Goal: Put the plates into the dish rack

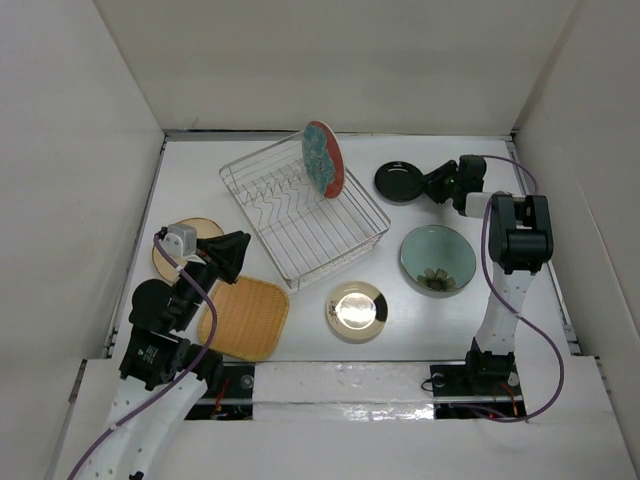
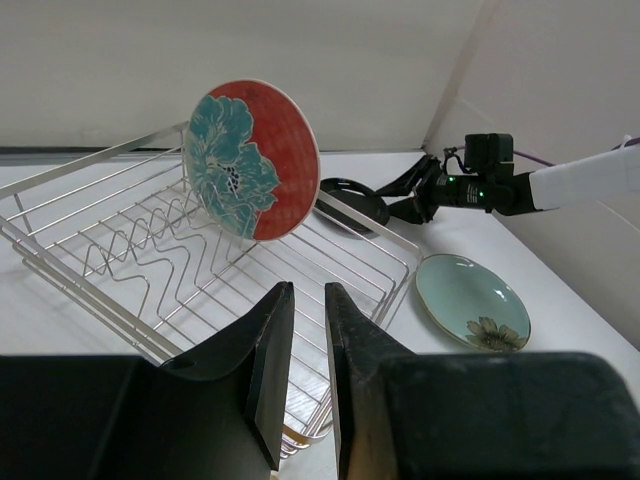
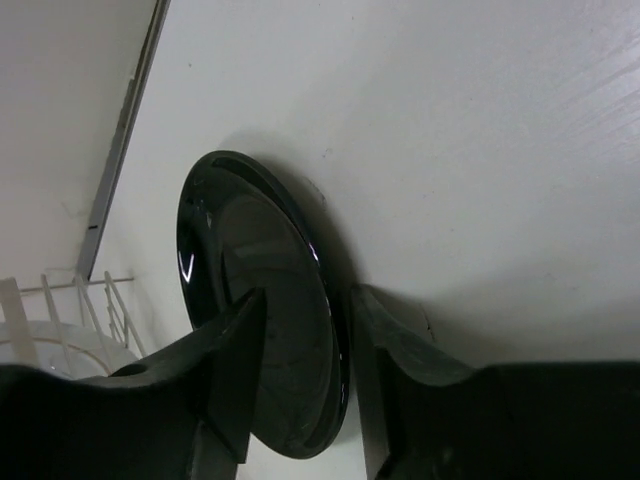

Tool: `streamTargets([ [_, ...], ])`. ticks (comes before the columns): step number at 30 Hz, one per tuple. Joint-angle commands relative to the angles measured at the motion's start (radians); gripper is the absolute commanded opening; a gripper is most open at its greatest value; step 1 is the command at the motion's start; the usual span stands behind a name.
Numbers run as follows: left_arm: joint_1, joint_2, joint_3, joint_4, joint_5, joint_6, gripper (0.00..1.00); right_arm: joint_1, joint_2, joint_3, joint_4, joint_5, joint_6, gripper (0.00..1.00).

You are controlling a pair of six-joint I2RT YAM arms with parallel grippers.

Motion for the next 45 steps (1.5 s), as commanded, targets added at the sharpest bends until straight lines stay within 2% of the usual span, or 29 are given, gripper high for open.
streamTargets([
  [1, -0.006, 0.014, 0.019, 0.038, -0.001, 0.013, 0.17, -0.007, 0.01, 0.047, 0.001, -0.01, -0.007, 0.51],
  [4, -0.006, 0.018, 0.019, 0.038, 0.001, 0.015, 0.17, 0.002, 0.023, 0.056, -0.01, -0.029, -0.022, 0.52],
  [6, -0.006, 0.019, 0.019, 0.039, 0.003, 0.013, 0.17, 0.002, 0.032, 0.09, -0.043, -0.036, -0.033, 0.41],
  [7, -0.006, 0.019, 0.019, 0.038, 0.003, 0.013, 0.17, 0.002, 0.032, 0.09, -0.04, -0.034, -0.033, 0.33],
  [8, -0.006, 0.018, 0.019, 0.038, 0.0, 0.013, 0.17, 0.002, 0.032, 0.085, -0.034, -0.036, -0.035, 0.16],
  [10, -0.006, 0.014, 0.019, 0.036, -0.004, 0.013, 0.17, 0.002, 0.023, 0.064, -0.007, -0.036, -0.021, 0.0],
  [14, -0.006, 0.014, 0.019, 0.038, 0.001, 0.013, 0.17, -0.009, -0.09, -0.068, 0.133, 0.016, 0.007, 0.0],
  [18, -0.006, 0.016, 0.019, 0.041, 0.007, 0.011, 0.17, 0.017, -0.349, -0.151, 0.147, 0.131, -0.044, 0.0],
  [21, -0.006, 0.011, 0.019, 0.041, 0.009, 0.01, 0.17, 0.066, -0.488, -0.154, 0.08, 0.295, -0.151, 0.0],
  [24, -0.006, 0.005, 0.018, 0.041, 0.01, 0.01, 0.17, 0.225, -0.649, -0.091, 0.02, 0.537, -0.368, 0.0],
  [27, -0.006, 0.005, 0.018, 0.042, 0.013, 0.008, 0.17, 0.339, -0.671, -0.005, -0.049, 0.647, -0.508, 0.0],
  [32, -0.006, -0.004, 0.018, 0.041, 0.013, 0.01, 0.17, 0.607, -0.55, 0.217, -0.14, 0.923, -0.875, 0.0],
  [37, -0.006, -0.01, 0.018, 0.039, 0.012, 0.01, 0.17, 0.782, -0.353, 0.46, -0.099, 1.2, -1.282, 0.0],
  [40, -0.006, -0.016, 0.016, 0.039, 0.012, 0.01, 0.17, 0.841, -0.213, 0.586, -0.059, 1.277, -1.459, 0.0],
  [45, -0.006, -0.013, 0.015, 0.041, 0.026, 0.004, 0.17, 0.853, -0.08, 0.725, -0.096, 1.274, -1.504, 0.0],
])
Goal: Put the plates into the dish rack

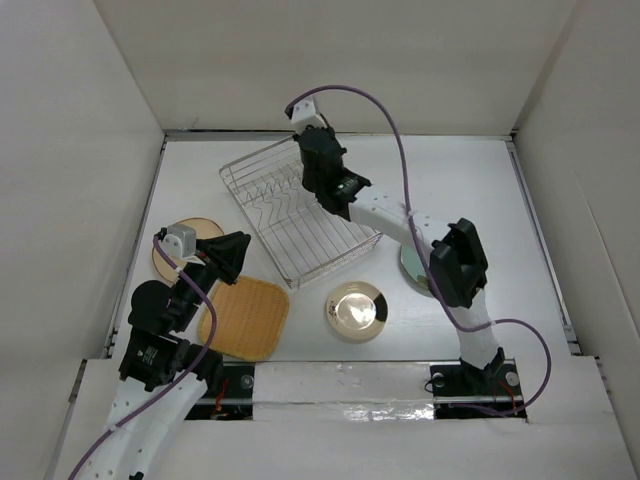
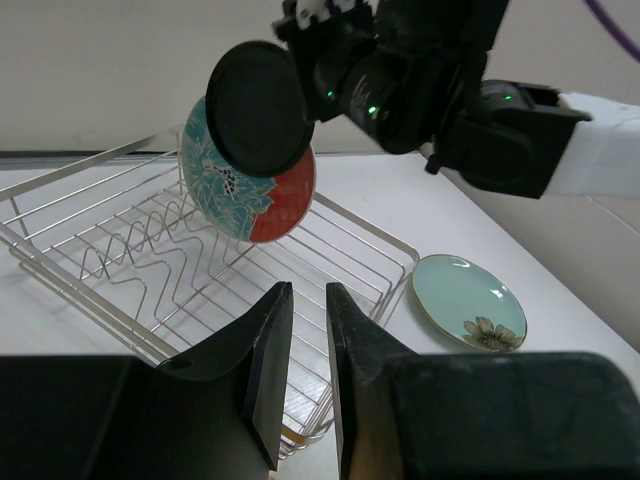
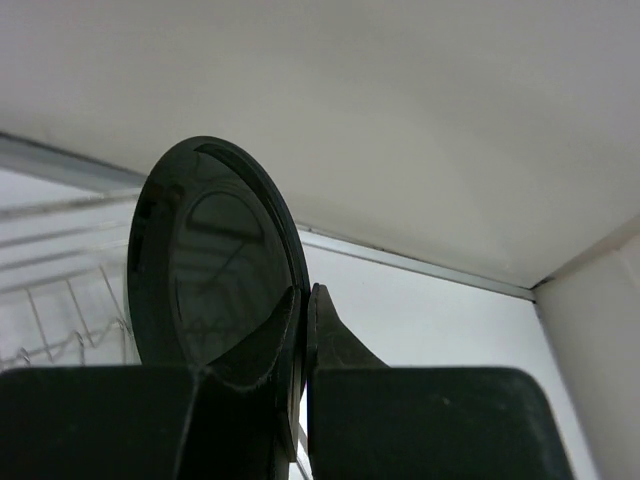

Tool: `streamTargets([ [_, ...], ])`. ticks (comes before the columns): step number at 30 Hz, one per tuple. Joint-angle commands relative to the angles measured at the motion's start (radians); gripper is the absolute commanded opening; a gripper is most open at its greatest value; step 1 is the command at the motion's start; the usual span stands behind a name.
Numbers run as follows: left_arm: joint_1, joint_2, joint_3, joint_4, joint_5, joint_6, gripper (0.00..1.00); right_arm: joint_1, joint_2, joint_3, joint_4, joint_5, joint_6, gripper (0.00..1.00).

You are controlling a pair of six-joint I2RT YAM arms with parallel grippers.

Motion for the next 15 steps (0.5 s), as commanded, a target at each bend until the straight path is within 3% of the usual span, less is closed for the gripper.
streamTargets([
  [1, -0.006, -0.007, 0.016, 0.041, 0.019, 0.004, 0.17, -0.009, 0.013, 0.125, 0.014, 0.081, -0.126, 0.0],
  [15, -0.006, -0.009, 0.016, 0.039, 0.013, 0.007, 0.17, 0.01, 0.152, 0.117, -0.003, 0.031, -0.084, 0.0],
])
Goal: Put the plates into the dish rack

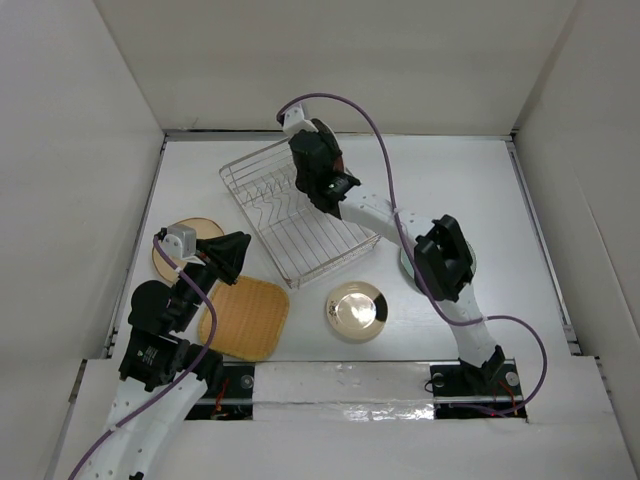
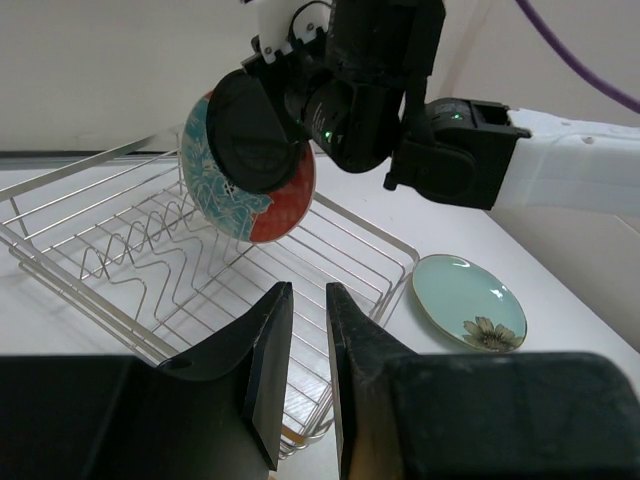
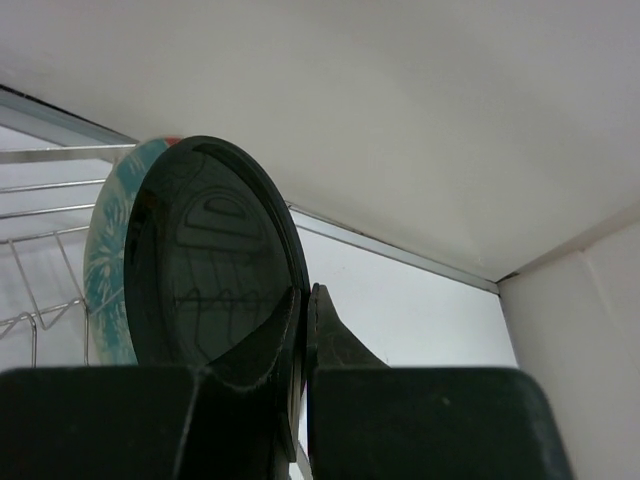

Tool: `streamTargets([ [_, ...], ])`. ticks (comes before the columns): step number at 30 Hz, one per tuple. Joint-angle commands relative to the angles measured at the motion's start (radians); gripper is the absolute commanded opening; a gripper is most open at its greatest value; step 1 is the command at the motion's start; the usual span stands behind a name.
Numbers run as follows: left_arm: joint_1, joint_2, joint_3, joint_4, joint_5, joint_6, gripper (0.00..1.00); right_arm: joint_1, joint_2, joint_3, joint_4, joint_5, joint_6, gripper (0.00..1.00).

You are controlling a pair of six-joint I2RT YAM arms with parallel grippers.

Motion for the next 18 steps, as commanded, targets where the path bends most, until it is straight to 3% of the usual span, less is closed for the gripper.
streamTargets([
  [1, -0.006, -0.009, 0.016, 0.037, 0.012, 0.007, 0.17, 0.011, 0.02, -0.002, 0.05, -0.009, 0.032, 0.0],
  [17, -0.006, -0.004, 0.016, 0.037, 0.009, 0.01, 0.17, 0.002, 0.055, -0.058, -0.048, -0.145, 0.287, 0.0],
  [18, -0.006, -0.004, 0.016, 0.037, 0.008, 0.01, 0.17, -0.007, 0.062, -0.049, -0.074, -0.147, 0.298, 0.04],
])
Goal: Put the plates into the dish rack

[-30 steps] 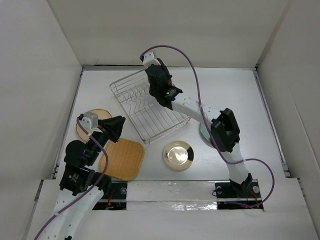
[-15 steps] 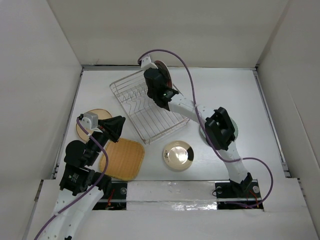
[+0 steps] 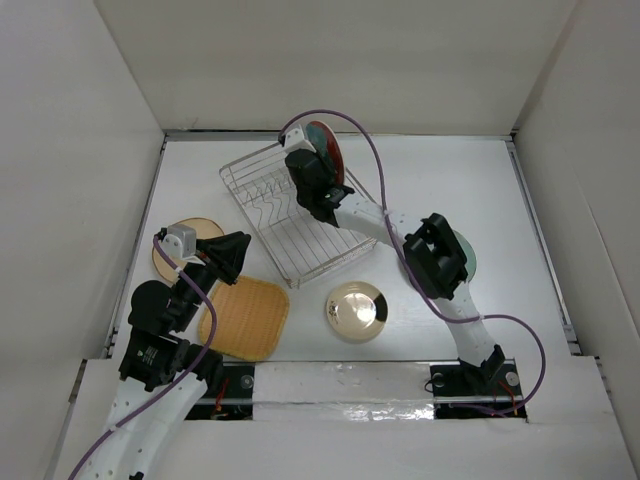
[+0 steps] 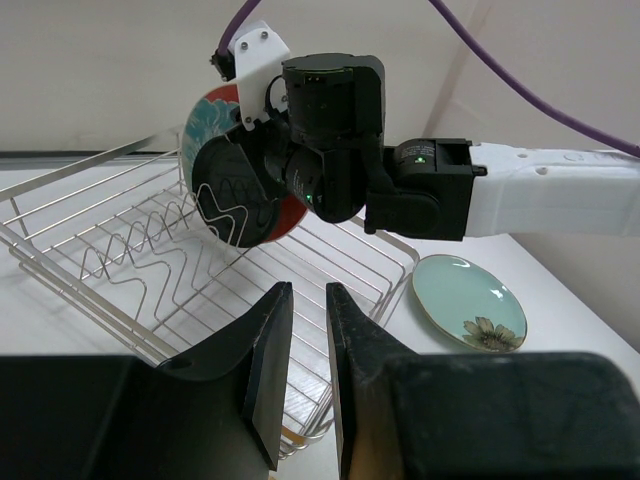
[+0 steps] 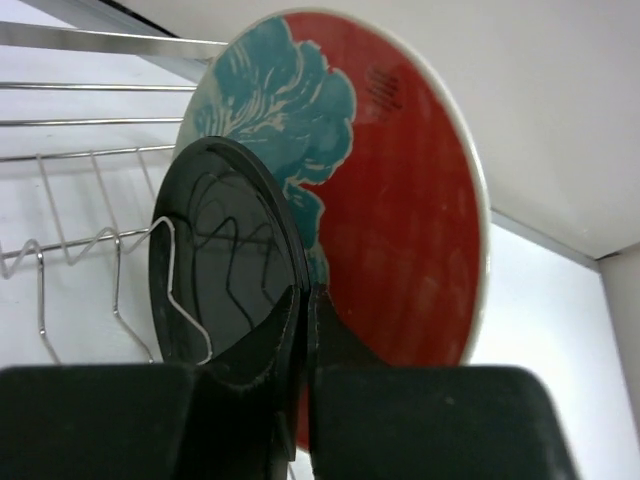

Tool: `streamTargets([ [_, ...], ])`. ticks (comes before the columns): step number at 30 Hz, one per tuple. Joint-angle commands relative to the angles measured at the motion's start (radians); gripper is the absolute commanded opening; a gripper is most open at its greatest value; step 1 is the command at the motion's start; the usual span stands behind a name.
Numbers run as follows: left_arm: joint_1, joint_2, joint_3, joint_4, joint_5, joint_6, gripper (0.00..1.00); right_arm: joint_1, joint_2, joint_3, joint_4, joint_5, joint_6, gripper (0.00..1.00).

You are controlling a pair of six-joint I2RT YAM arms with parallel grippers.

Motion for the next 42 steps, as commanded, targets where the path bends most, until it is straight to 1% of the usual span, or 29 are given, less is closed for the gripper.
streamTargets([
  [1, -0.006, -0.006, 0.016, 0.037, 0.006, 0.01, 0.17, -0.006, 0.011, 0.049, -0.016, -0.044, 0.112, 0.08],
  [2, -0.006, -0.007, 0.016, 0.037, 0.006, 0.009, 0.17, -0.006, 0.008, 0.048, -0.016, -0.039, 0.116, 0.18],
  [4, -0.006, -0.004, 0.016, 0.037, 0.008, 0.009, 0.17, -0.006, -0.021, 0.037, -0.008, -0.041, 0.123, 0.27],
  [5, -0.006, -0.006, 0.016, 0.037, 0.006, 0.009, 0.17, -0.006, -0.032, 0.033, -0.01, -0.044, 0.126, 0.36],
  [9, -0.006, -0.009, 0.016, 0.037, 0.008, 0.009, 0.17, -0.006, -0.107, 0.016, -0.04, -0.053, 0.155, 0.46],
  [11, -0.006, -0.01, 0.016, 0.037, 0.006, 0.009, 0.17, -0.006, -0.181, -0.001, -0.054, -0.053, 0.185, 0.47],
  [12, -0.006, -0.01, 0.016, 0.037, 0.005, 0.01, 0.17, -0.006, -0.214, -0.05, -0.054, -0.055, 0.201, 0.47],
  [13, -0.006, -0.012, 0.016, 0.037, 0.005, 0.009, 0.17, -0.006, -0.253, -0.085, -0.054, -0.061, 0.248, 0.43],
  [14, -0.006, -0.013, 0.016, 0.037, 0.005, 0.009, 0.17, -0.006, -0.297, -0.131, -0.086, -0.094, 0.285, 0.34],
  [15, -0.006, -0.016, 0.016, 0.036, 0.005, 0.01, 0.17, -0.015, -0.401, -0.248, -0.105, -0.125, 0.384, 0.13],
  [16, -0.006, -0.018, 0.016, 0.036, 0.005, 0.01, 0.17, -0.015, -0.46, -0.321, -0.11, -0.175, 0.423, 0.03],
  [17, -0.006, -0.021, 0.016, 0.037, 0.006, 0.009, 0.16, -0.015, -0.521, -0.398, -0.11, -0.279, 0.461, 0.0],
  [18, -0.006, -0.022, 0.016, 0.036, 0.005, 0.01, 0.16, -0.015, -0.646, -0.48, -0.099, -0.326, 0.492, 0.0],
  [19, -0.006, -0.024, 0.016, 0.037, 0.008, 0.009, 0.14, -0.015, -0.71, -0.65, -0.094, -0.378, 0.564, 0.0],
  [20, -0.006, -0.024, 0.016, 0.039, 0.011, 0.007, 0.13, -0.015, -0.768, -0.73, -0.094, -0.48, 0.596, 0.0],
  [22, -0.006, -0.022, 0.016, 0.039, 0.012, 0.007, 0.09, -0.015, -0.924, -0.937, -0.126, -0.562, 0.644, 0.0],
  [24, -0.006, -0.024, 0.016, 0.042, 0.018, 0.006, 0.06, -0.015, -1.015, -1.044, -0.213, -0.631, 0.725, 0.0],
  [25, -0.006, -0.024, 0.016, 0.042, 0.018, 0.006, 0.01, -0.015, -1.093, -1.085, -0.258, -0.636, 0.75, 0.0],
  [26, -0.006, -0.024, 0.018, 0.039, 0.014, 0.006, 0.0, -0.015, -1.129, -1.148, -0.308, -0.635, 0.815, 0.0],
  [27, -0.006, -0.025, 0.018, 0.039, 0.011, 0.004, 0.0, -0.015, -1.162, -1.174, -0.394, -0.648, 0.816, 0.0],
  [28, -0.006, -0.027, 0.018, 0.039, 0.008, 0.004, 0.0, -0.015, -1.193, -1.194, -0.439, -0.659, 0.863, 0.02],
  [29, -0.006, -0.027, 0.018, 0.039, 0.008, 0.006, 0.0, -0.025, -1.244, -1.222, -0.483, -0.667, 0.912, 0.08],
  [30, -0.006, -0.025, 0.018, 0.039, 0.008, 0.006, 0.0, -0.025, -1.262, -1.239, -0.535, -0.688, 0.935, 0.28],
  [32, -0.006, -0.025, 0.018, 0.039, 0.006, 0.006, 0.0, -0.054, -1.29, -1.276, -0.551, -0.801, 0.975, 0.47],
  [33, -0.006, -0.025, 0.018, 0.037, 0.005, 0.006, 0.0, -0.054, -1.296, -1.318, -0.551, -0.823, 0.992, 0.59],
  [34, -0.006, -0.025, 0.018, 0.036, 0.001, 0.006, 0.01, -0.063, -1.301, -1.342, -0.536, -0.84, 1.009, 0.64],
  [35, -0.006, -0.025, 0.018, 0.034, 0.001, 0.006, 0.03, -0.063, -1.301, -1.365, -0.522, -0.91, 1.021, 0.66],
  [38, -0.006, -0.022, 0.019, 0.034, 0.008, 0.004, 0.13, -0.089, -1.286, -1.443, -0.47, -0.947, 1.037, 0.67],
  [42, -0.006, -0.016, 0.019, 0.034, 0.012, 0.004, 0.19, -0.118, -1.226, -1.509, -0.303, -1.032, 1.046, 0.61],
])
